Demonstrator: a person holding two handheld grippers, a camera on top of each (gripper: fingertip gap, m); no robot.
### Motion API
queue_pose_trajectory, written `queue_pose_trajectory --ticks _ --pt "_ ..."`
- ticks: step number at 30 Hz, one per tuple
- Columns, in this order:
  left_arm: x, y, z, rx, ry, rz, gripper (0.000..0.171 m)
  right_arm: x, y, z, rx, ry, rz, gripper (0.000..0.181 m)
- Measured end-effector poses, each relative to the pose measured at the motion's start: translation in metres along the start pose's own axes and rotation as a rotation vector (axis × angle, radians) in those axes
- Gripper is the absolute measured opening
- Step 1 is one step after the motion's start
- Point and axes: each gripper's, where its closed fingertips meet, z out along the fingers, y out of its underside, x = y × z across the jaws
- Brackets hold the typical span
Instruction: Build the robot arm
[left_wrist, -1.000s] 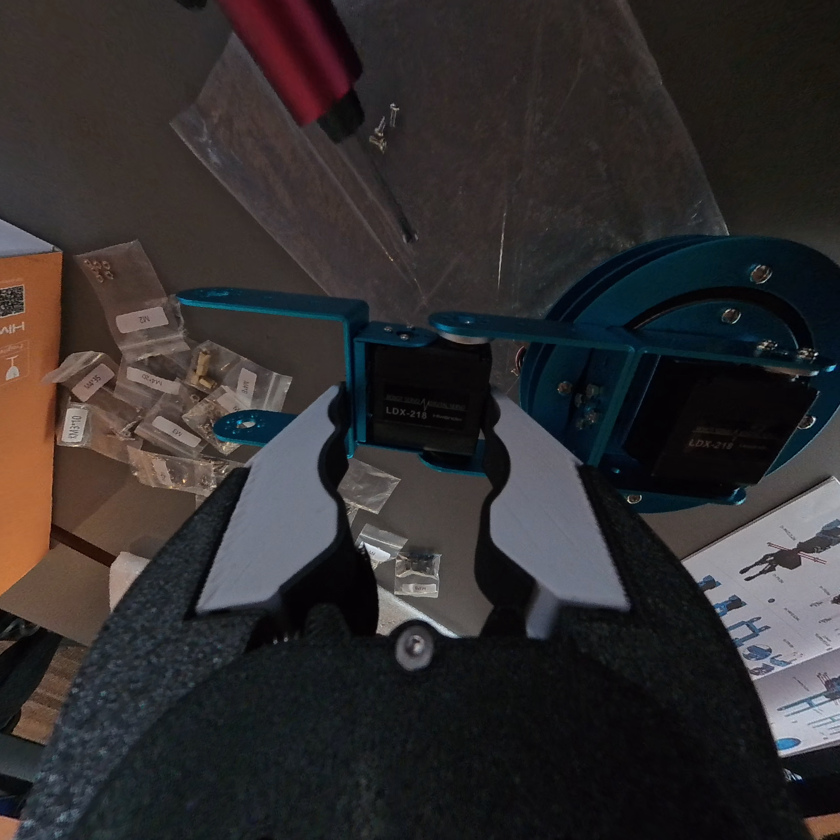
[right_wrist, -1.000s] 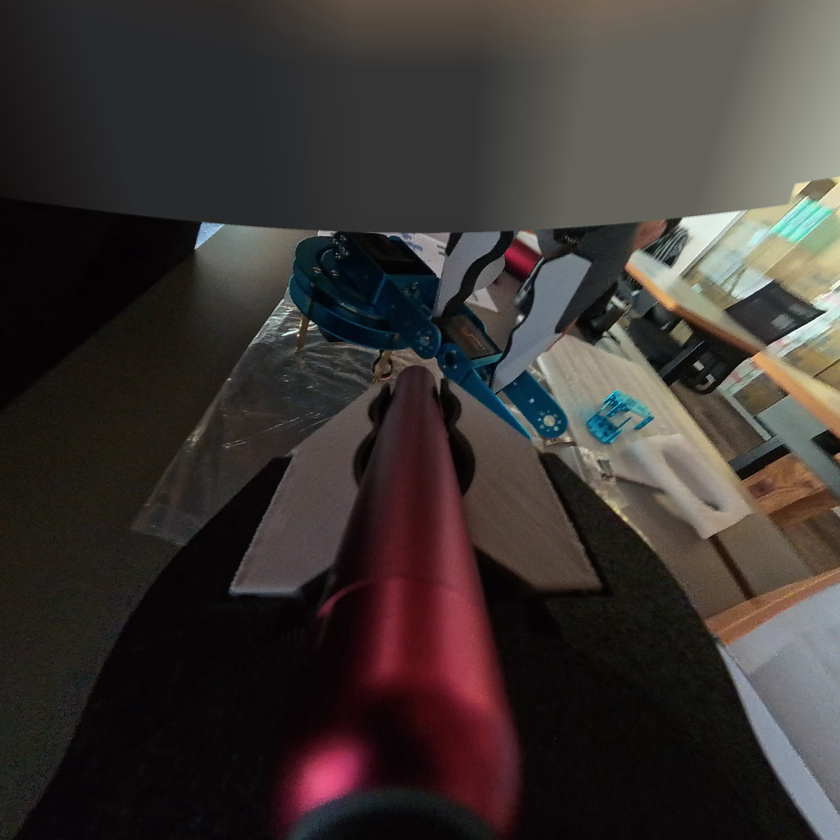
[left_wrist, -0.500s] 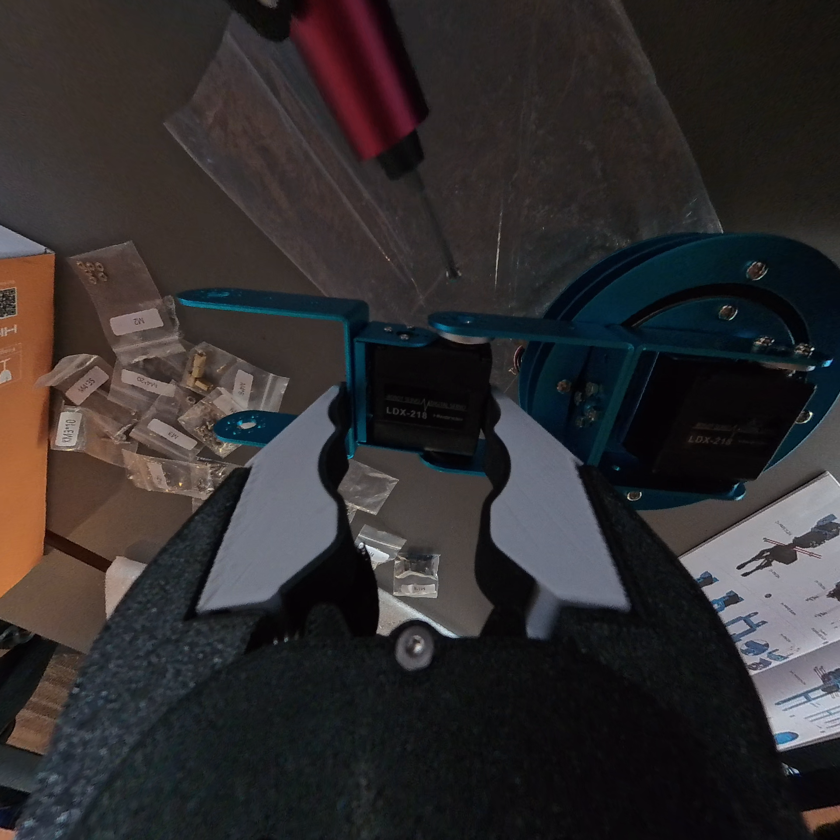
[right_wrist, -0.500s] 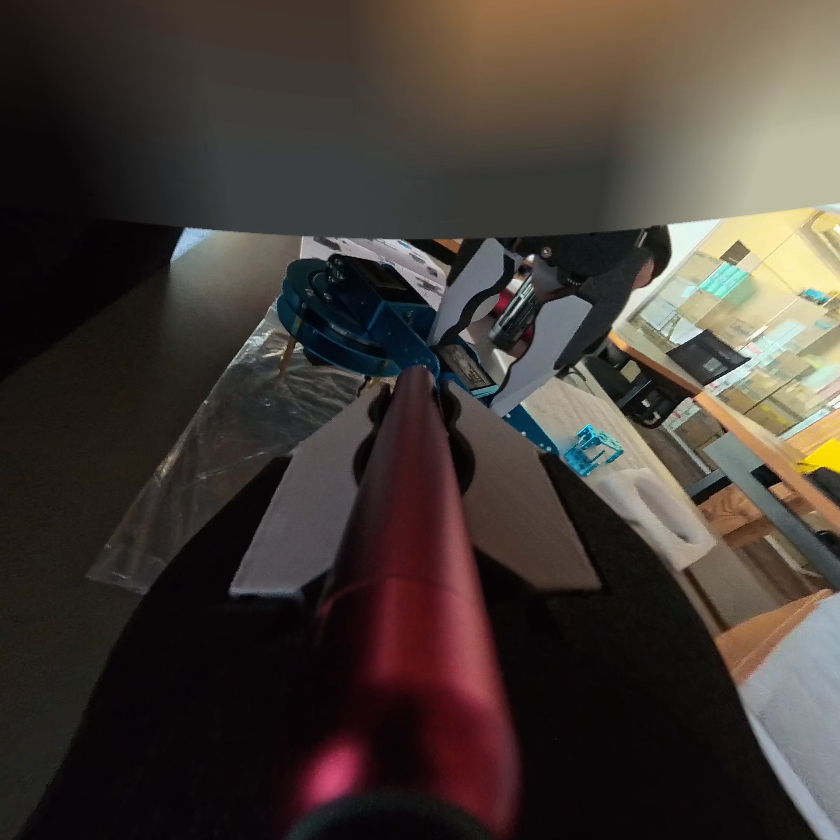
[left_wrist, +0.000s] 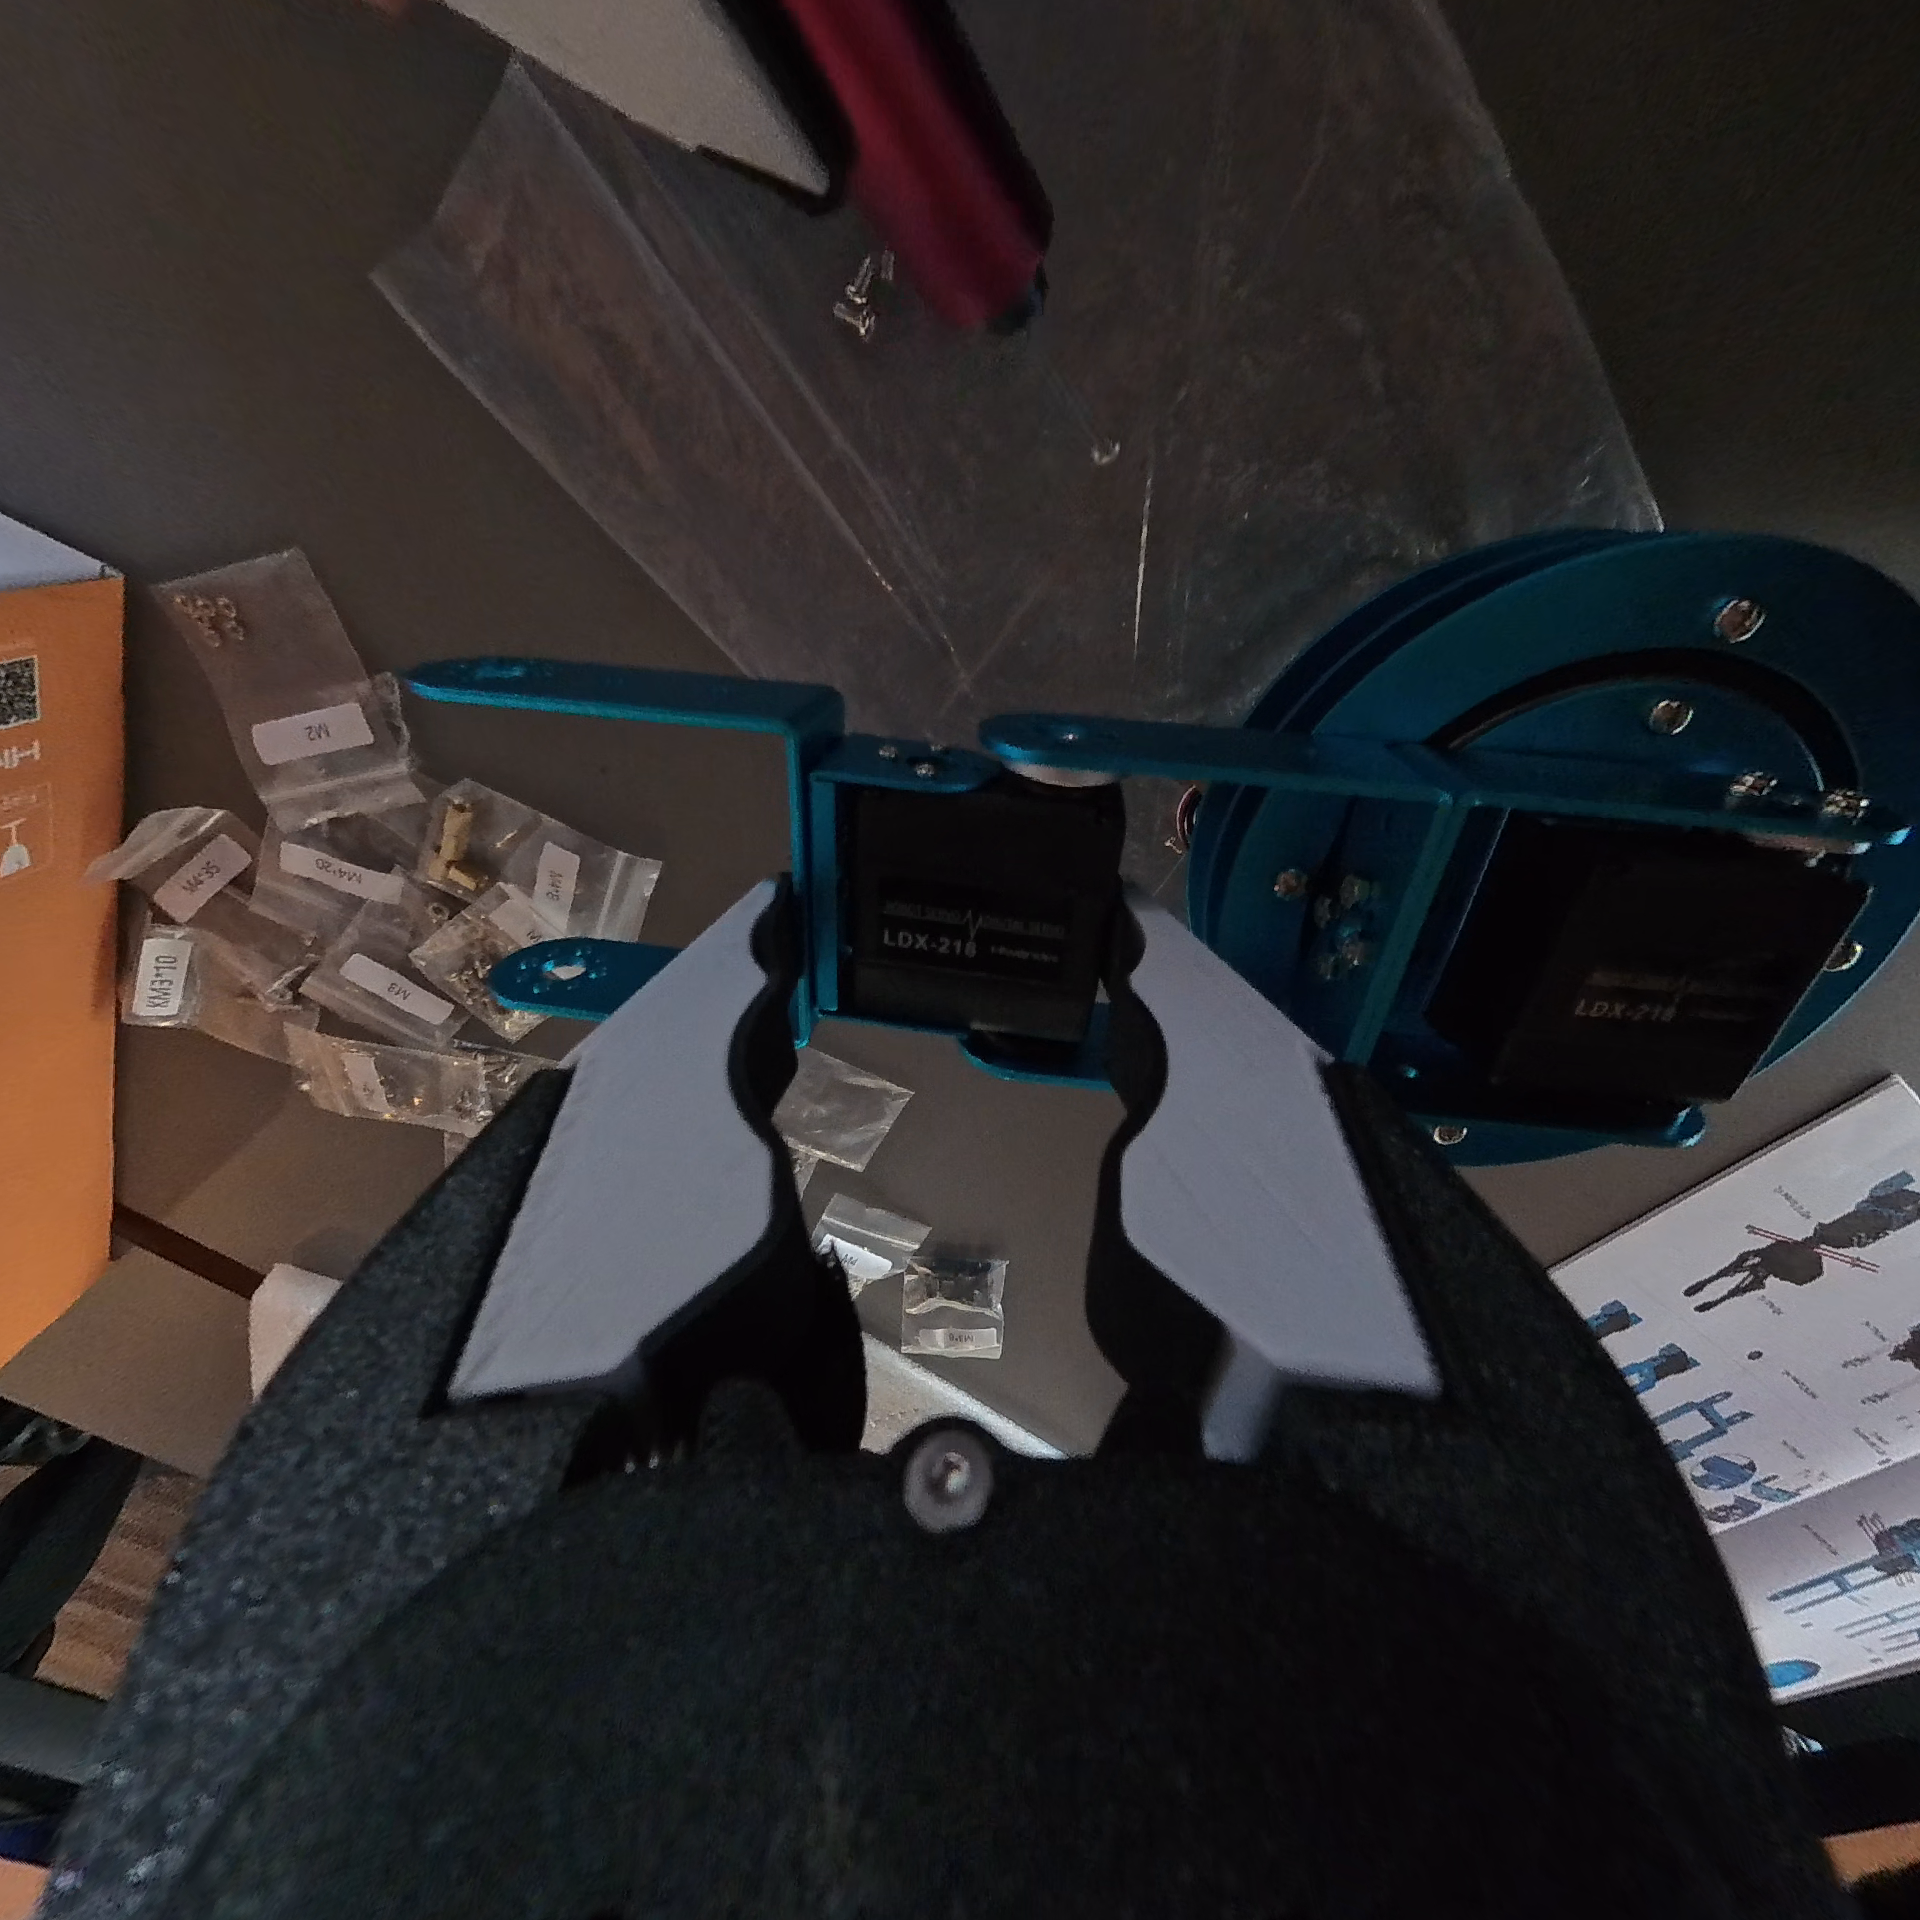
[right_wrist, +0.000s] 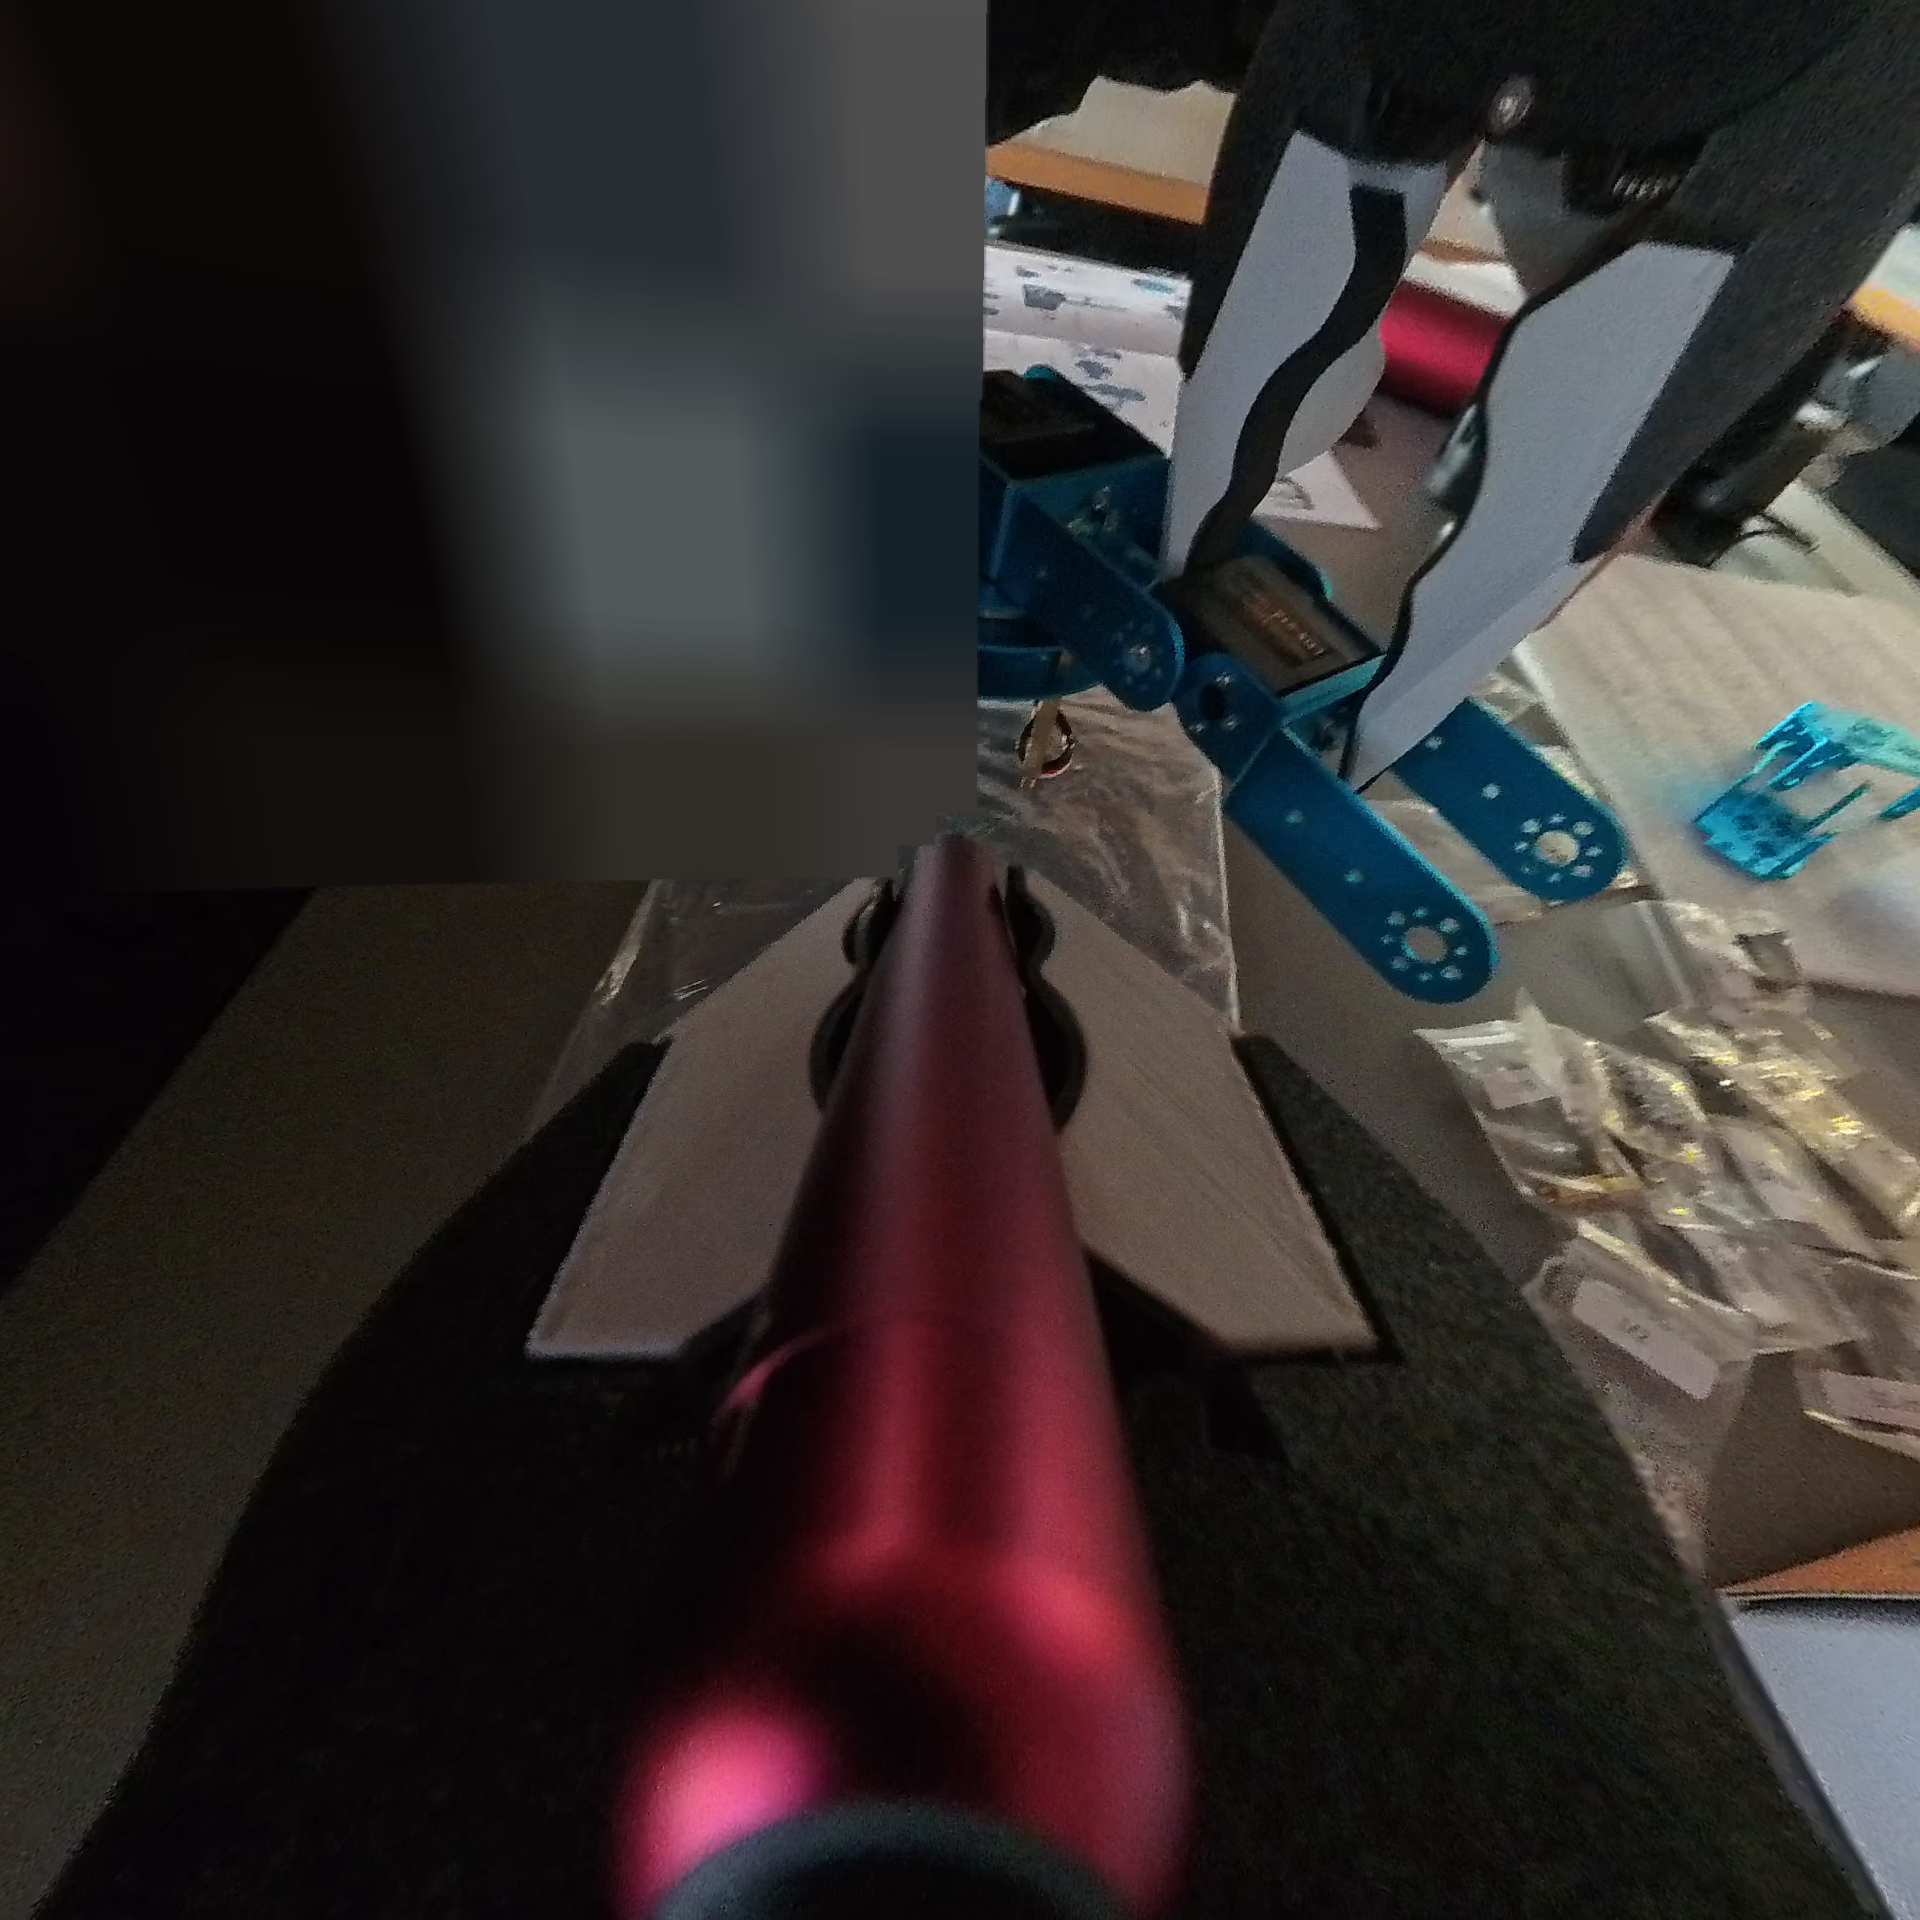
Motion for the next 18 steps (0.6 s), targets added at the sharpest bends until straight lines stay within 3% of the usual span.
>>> queue_pose_trajectory --ticks 7,18 --pt "0.0 0.0 0.0 -0.002 -0.003 -0.002 0.057 -0.013 0.018 0.0 -0.111 -0.098 0.068 0.022" --pt "0.001 0.001 0.0 -0.002 -0.002 -0.004 0.057 -0.017 0.028 -0.007 -0.161 -0.136 0.081 0.022"
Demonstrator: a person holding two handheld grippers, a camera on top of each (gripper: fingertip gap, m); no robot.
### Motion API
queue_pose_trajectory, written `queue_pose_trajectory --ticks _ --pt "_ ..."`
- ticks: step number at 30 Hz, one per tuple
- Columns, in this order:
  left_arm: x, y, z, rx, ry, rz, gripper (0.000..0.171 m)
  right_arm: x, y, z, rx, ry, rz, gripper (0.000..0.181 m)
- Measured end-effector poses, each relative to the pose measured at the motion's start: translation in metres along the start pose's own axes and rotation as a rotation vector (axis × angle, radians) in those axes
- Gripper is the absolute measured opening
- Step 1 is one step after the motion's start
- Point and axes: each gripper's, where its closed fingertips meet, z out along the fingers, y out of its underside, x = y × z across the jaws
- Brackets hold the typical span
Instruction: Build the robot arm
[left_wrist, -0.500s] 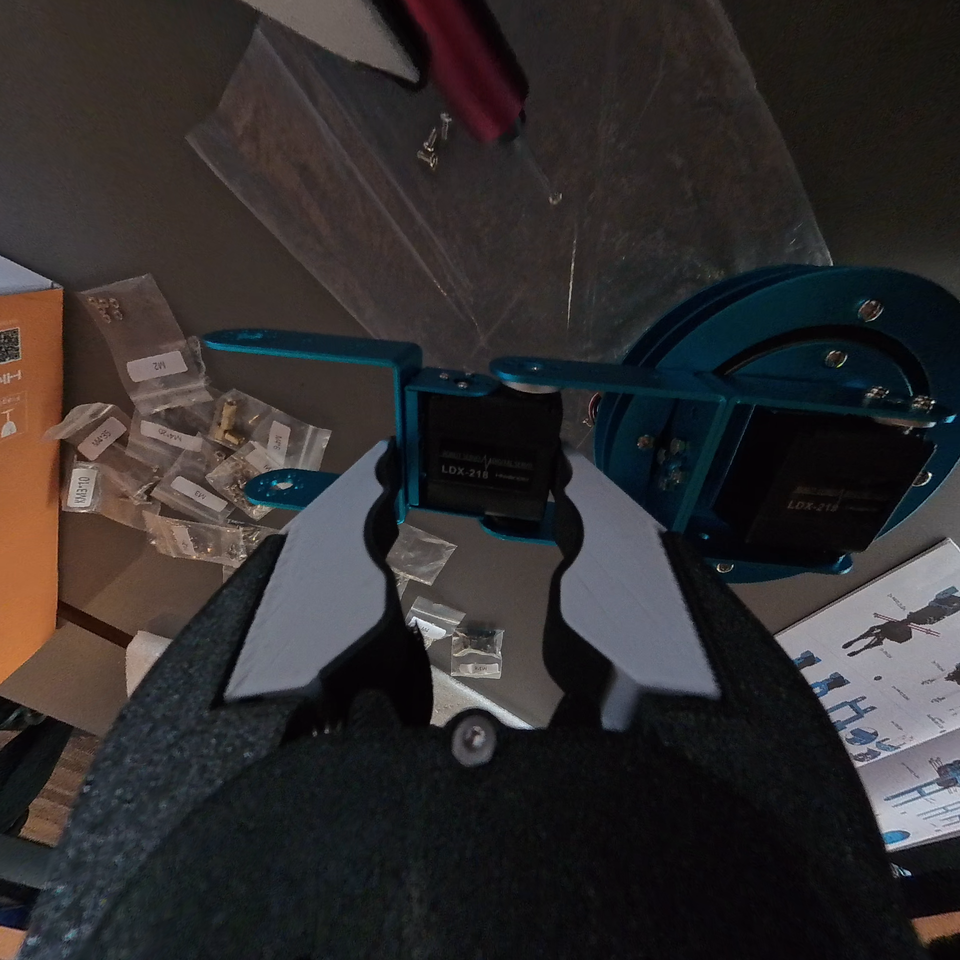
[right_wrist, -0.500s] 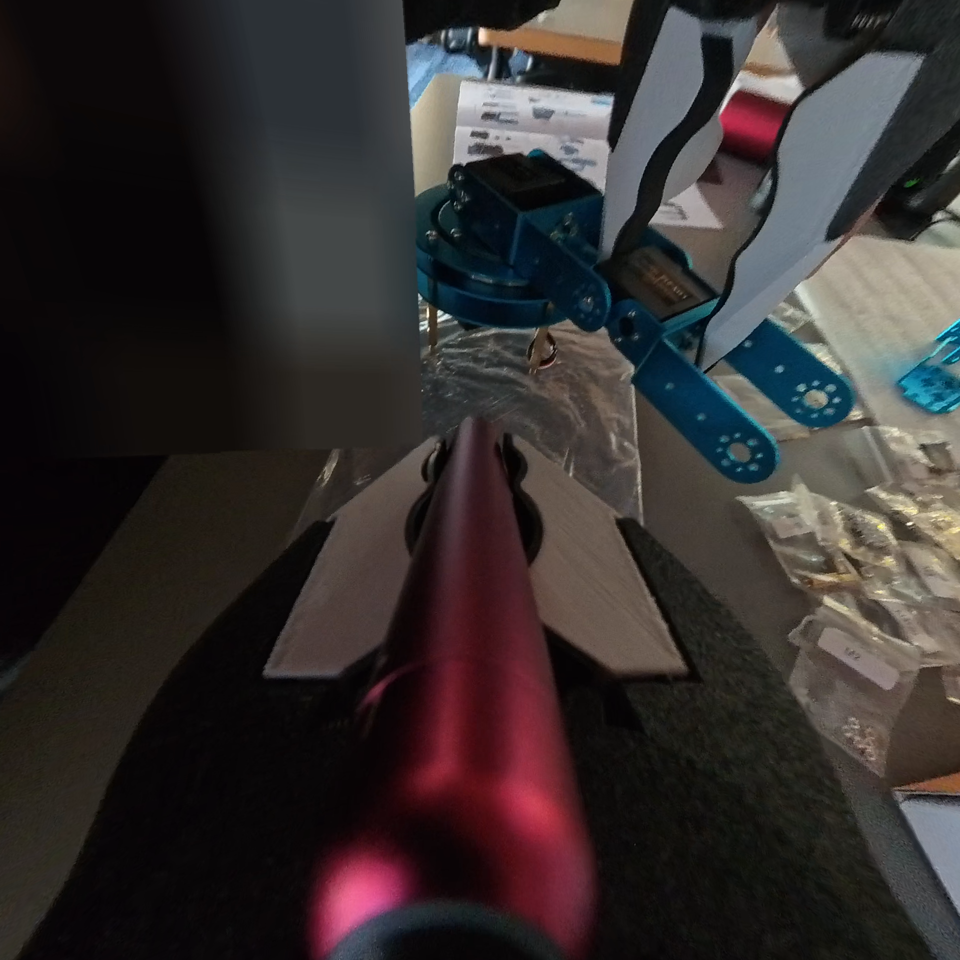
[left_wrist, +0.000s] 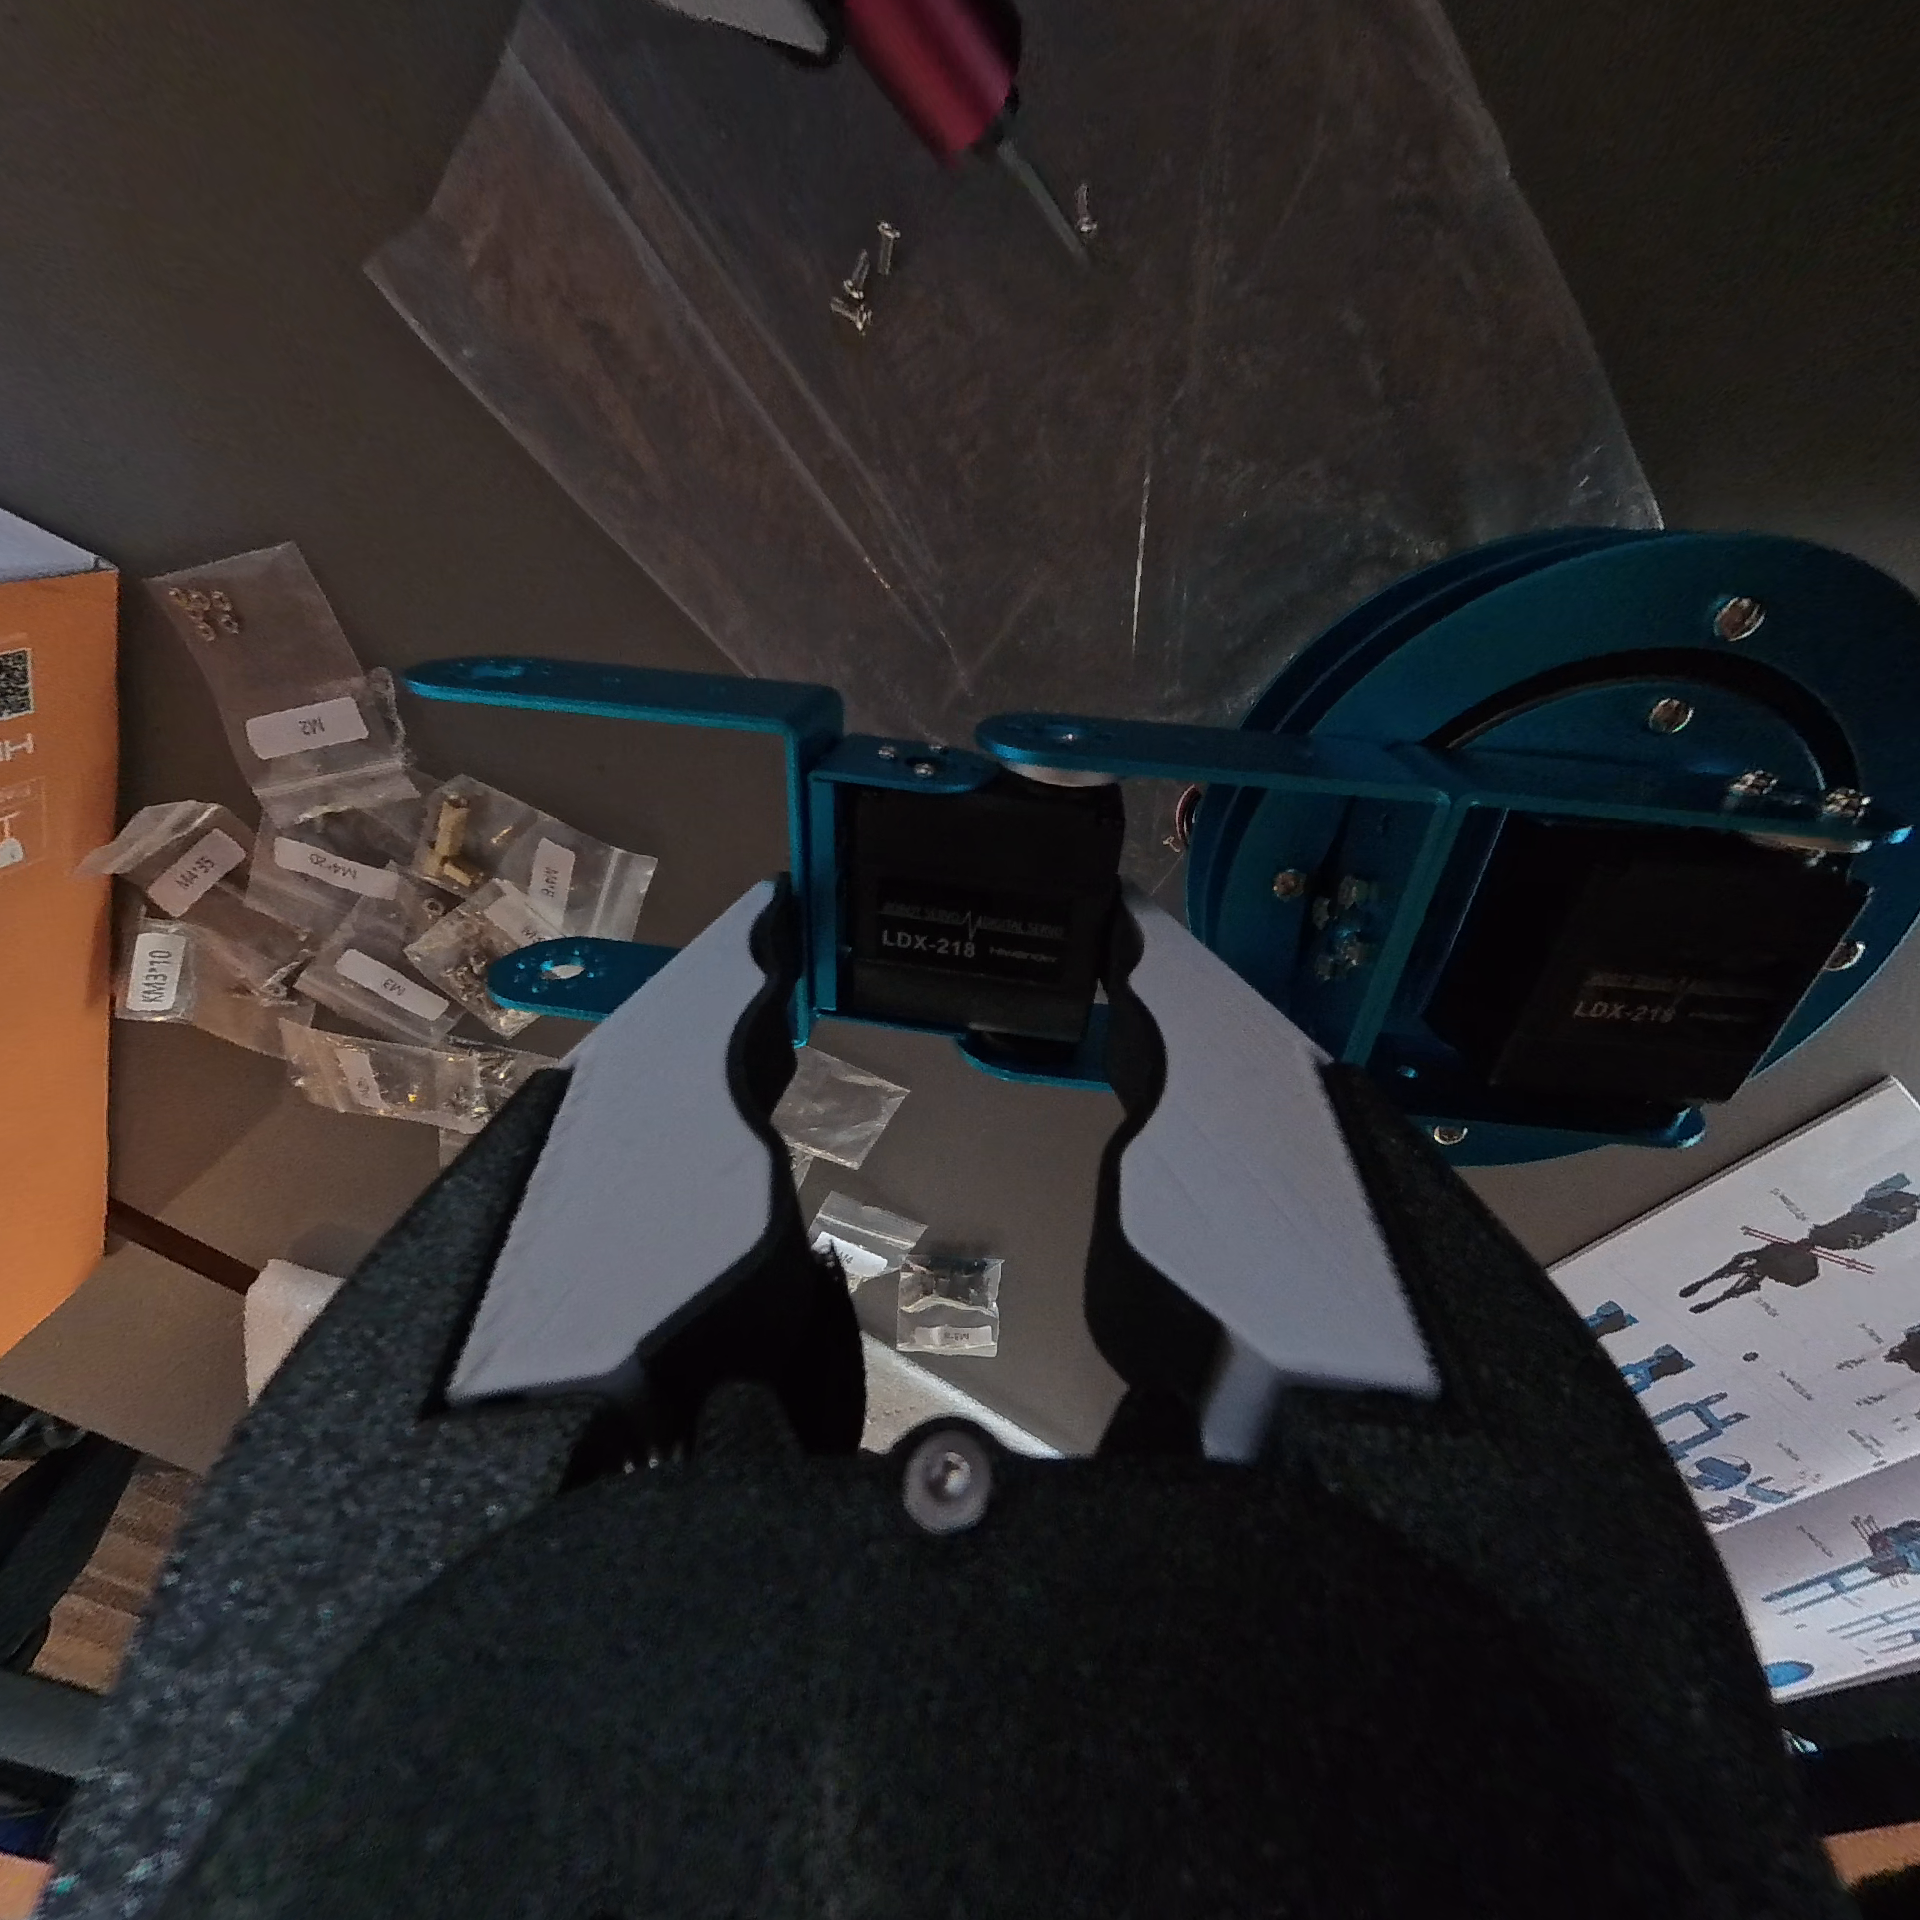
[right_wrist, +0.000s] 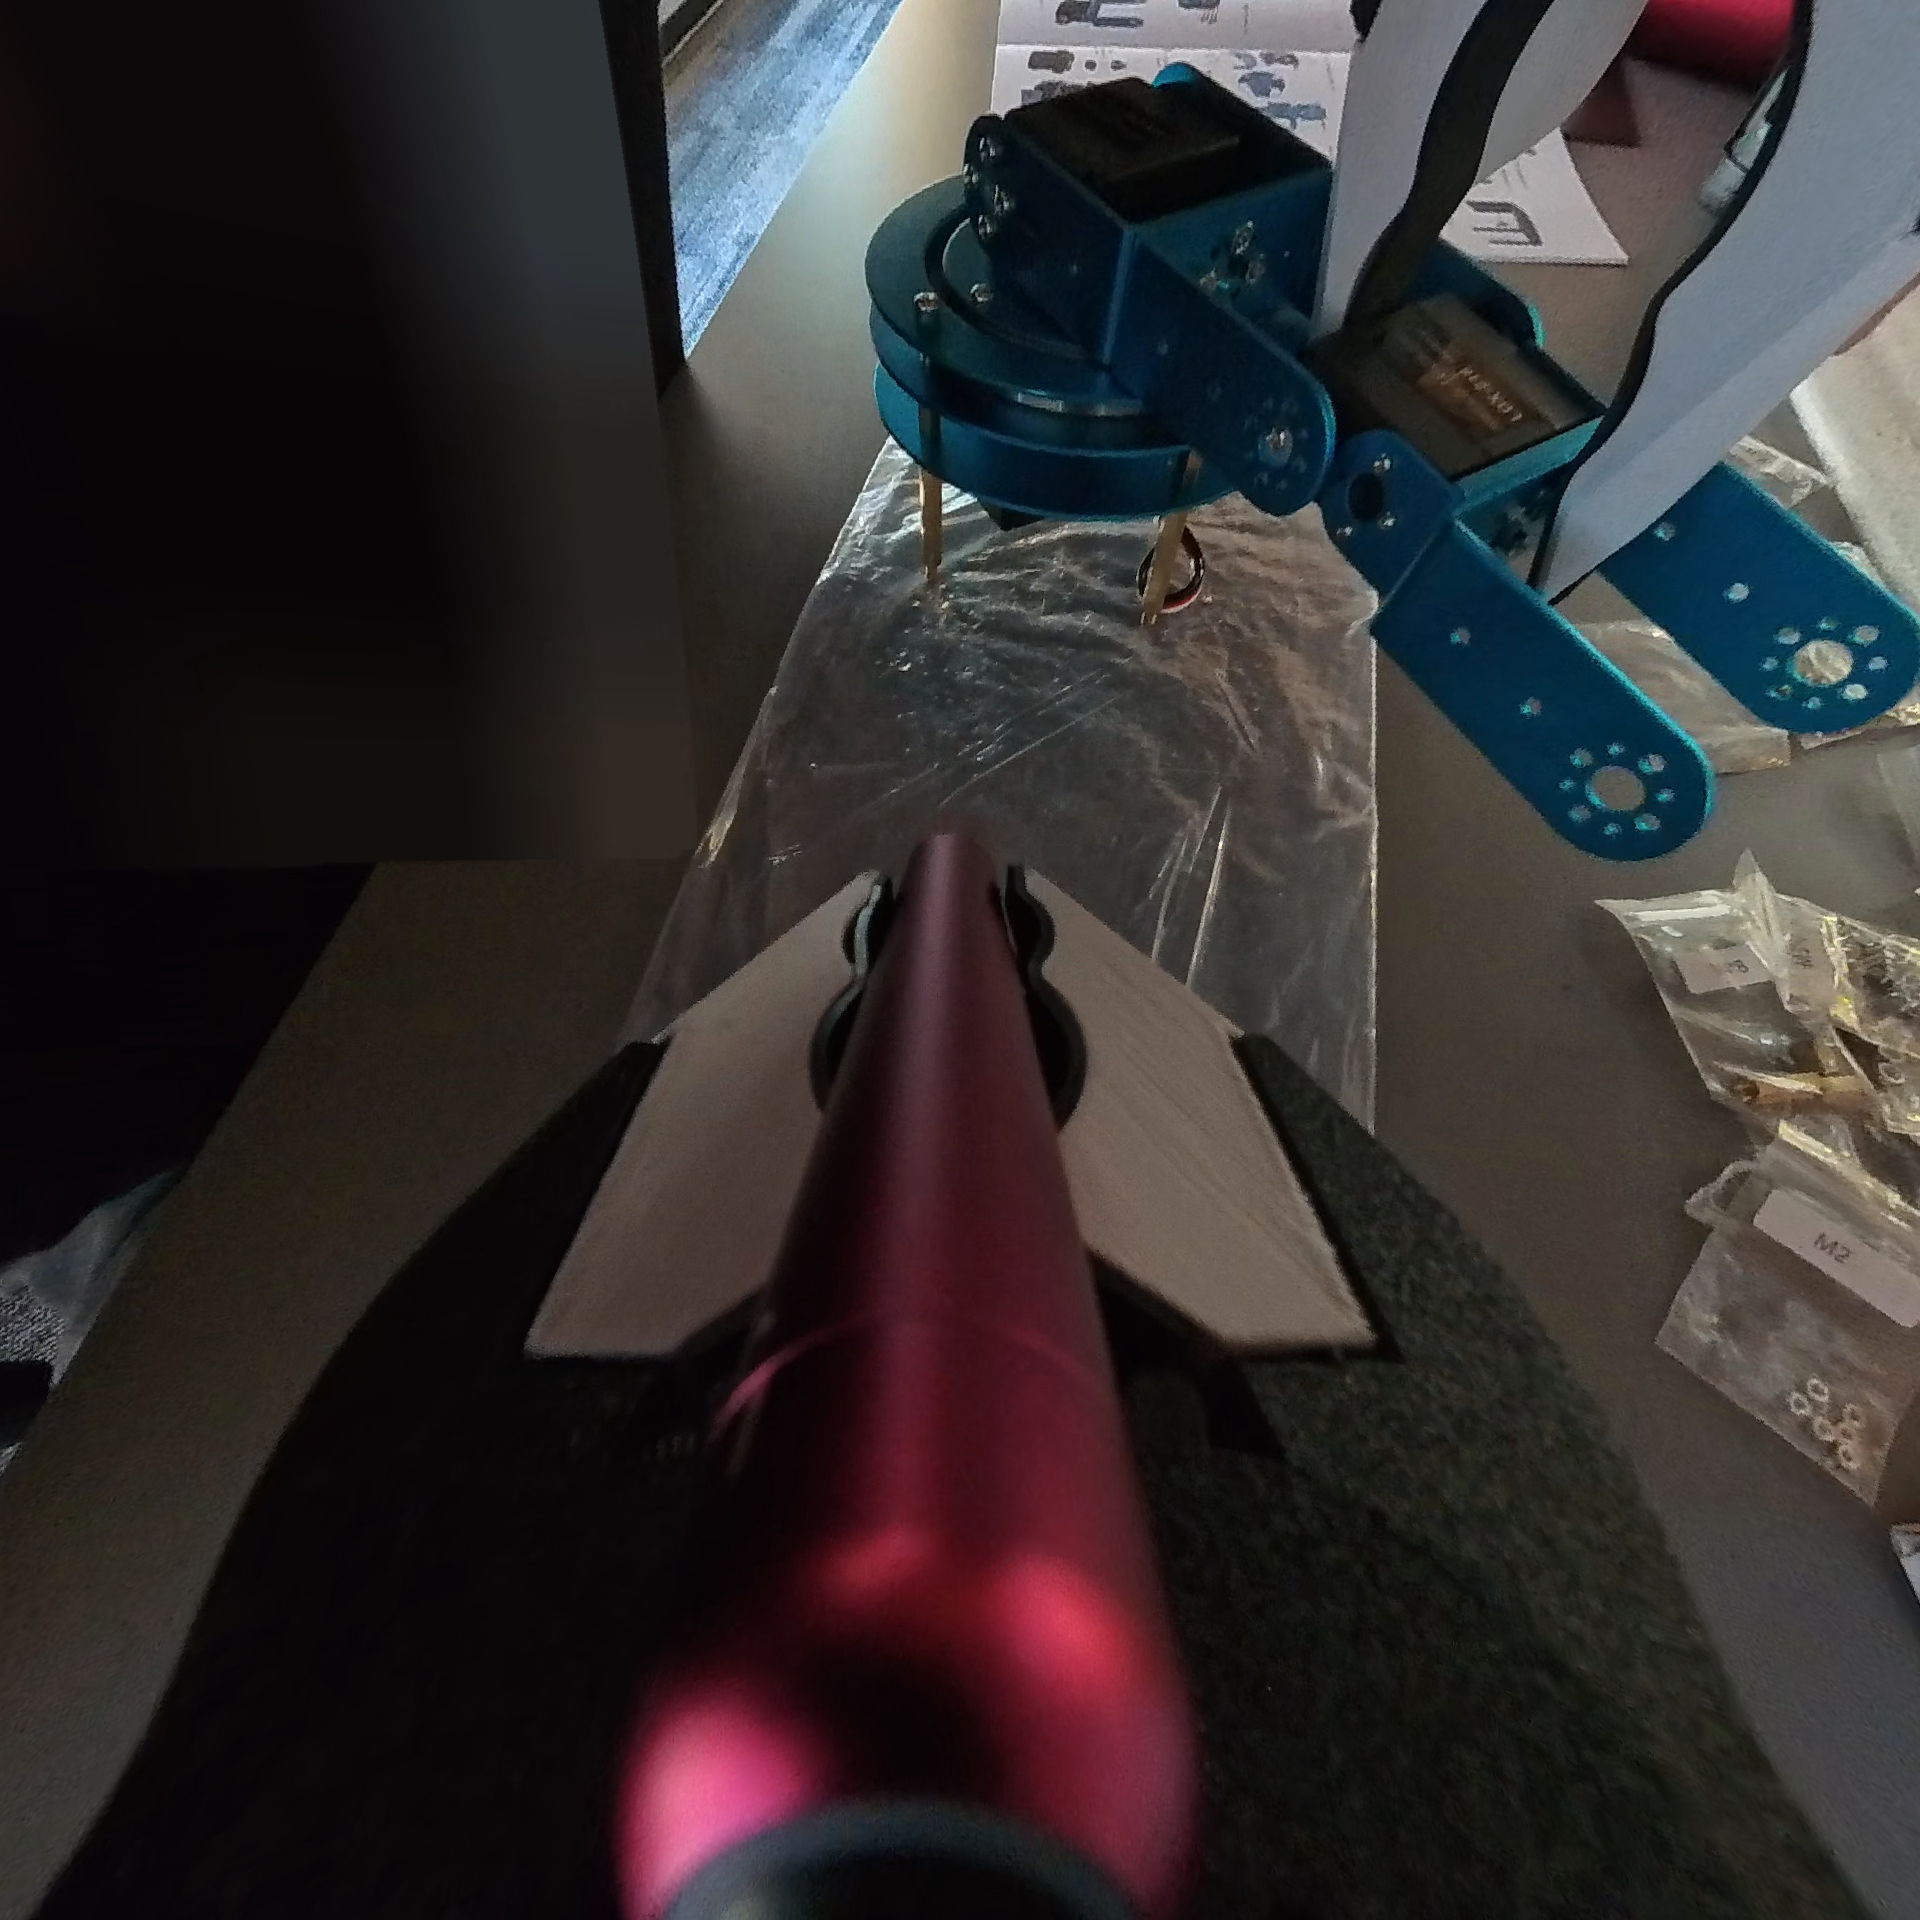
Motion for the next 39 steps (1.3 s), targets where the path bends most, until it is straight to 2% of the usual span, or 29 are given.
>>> queue_pose_trajectory --ticks 9,14,18,39 --pt "0.001 0.0 0.0 -0.002 0.002 -0.001 0.057 0.001 -0.004 -0.017 0.016 0.004 0.01 0.021" --pt "0.001 0.001 0.0 0.002 0.002 -0.005 0.057 0.0 0.002 -0.016 -0.016 0.004 0.002 0.021" --pt "0.001 0.001 0.0 0.005 0.001 -0.009 0.057 0.009 -0.004 -0.015 0.018 0.055 -0.006 0.021" --pt "0.003 0.003 0.0 0.005 0.001 -0.012 0.057 0.009 0.003 -0.004 0.006 0.041 0.007 0.022"
